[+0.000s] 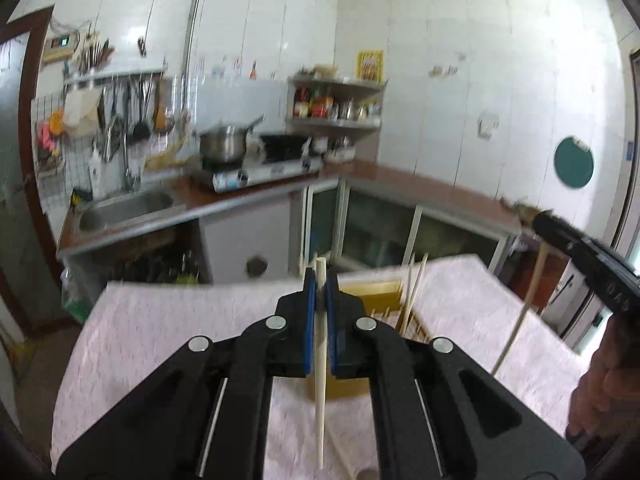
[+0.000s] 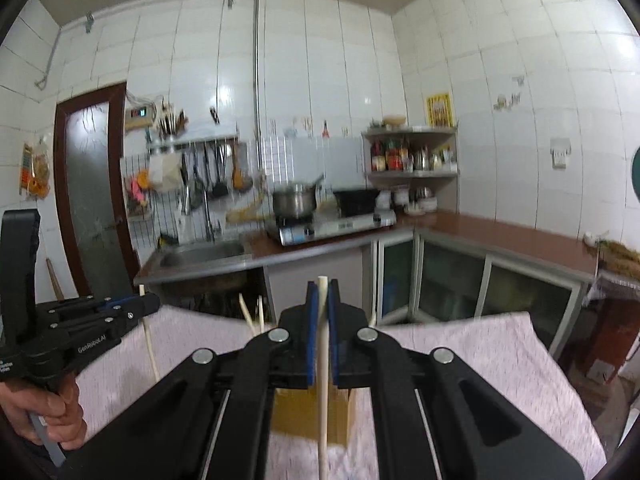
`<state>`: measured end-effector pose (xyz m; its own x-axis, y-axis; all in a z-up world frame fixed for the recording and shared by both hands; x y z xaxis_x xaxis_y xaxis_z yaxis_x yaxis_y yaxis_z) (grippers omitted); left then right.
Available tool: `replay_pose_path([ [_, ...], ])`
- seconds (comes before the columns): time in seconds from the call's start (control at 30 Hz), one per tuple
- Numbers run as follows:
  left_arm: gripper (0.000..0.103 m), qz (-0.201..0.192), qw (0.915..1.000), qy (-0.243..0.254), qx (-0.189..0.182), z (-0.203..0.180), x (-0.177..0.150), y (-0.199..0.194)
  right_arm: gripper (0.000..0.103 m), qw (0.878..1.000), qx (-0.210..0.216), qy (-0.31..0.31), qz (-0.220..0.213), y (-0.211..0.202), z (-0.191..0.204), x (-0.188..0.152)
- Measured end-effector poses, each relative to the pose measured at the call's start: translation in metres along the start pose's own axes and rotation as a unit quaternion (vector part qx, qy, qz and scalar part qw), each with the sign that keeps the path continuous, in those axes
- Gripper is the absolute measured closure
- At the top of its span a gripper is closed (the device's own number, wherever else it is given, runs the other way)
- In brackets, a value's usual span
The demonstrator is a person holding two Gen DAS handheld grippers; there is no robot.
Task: Organize utensils
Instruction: 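Carry both held chopsticks up and over the yellow utensil holder, then open both grippers to drop the chopsticks into the holder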
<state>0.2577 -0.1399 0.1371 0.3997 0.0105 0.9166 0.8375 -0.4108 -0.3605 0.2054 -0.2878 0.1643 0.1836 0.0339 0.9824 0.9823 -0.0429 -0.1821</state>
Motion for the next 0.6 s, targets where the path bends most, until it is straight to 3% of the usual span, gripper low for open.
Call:
replay_pose_path([
  [0.27, 0.1, -0.066, 0.9976, 0.01, -0.021, -0.031, 0.061, 0.016, 0.098, 1.0, 0.003, -0.002, -0.027, 0.028, 0.001, 0.04],
  [0.6, 0.1, -0.101, 0.9943, 0.008, -0.034, -0.052, 0.084, 0.06, 0.098, 0.999, 0.005, 0.002, -0.039, 0.073, 0.006, 0.042],
])
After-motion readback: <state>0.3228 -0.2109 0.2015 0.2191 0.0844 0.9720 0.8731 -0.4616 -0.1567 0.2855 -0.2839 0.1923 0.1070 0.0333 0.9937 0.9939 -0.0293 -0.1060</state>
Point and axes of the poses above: each gripper's, at about its wrist camera, not at the fingertips, and y roughly the way its jaws point, z to its left, x to its top, the point moved 10 cm from there along y, roughly the way its jaws point, and after that the axes turned 7 degrees about -y, right-handed, at the moved point
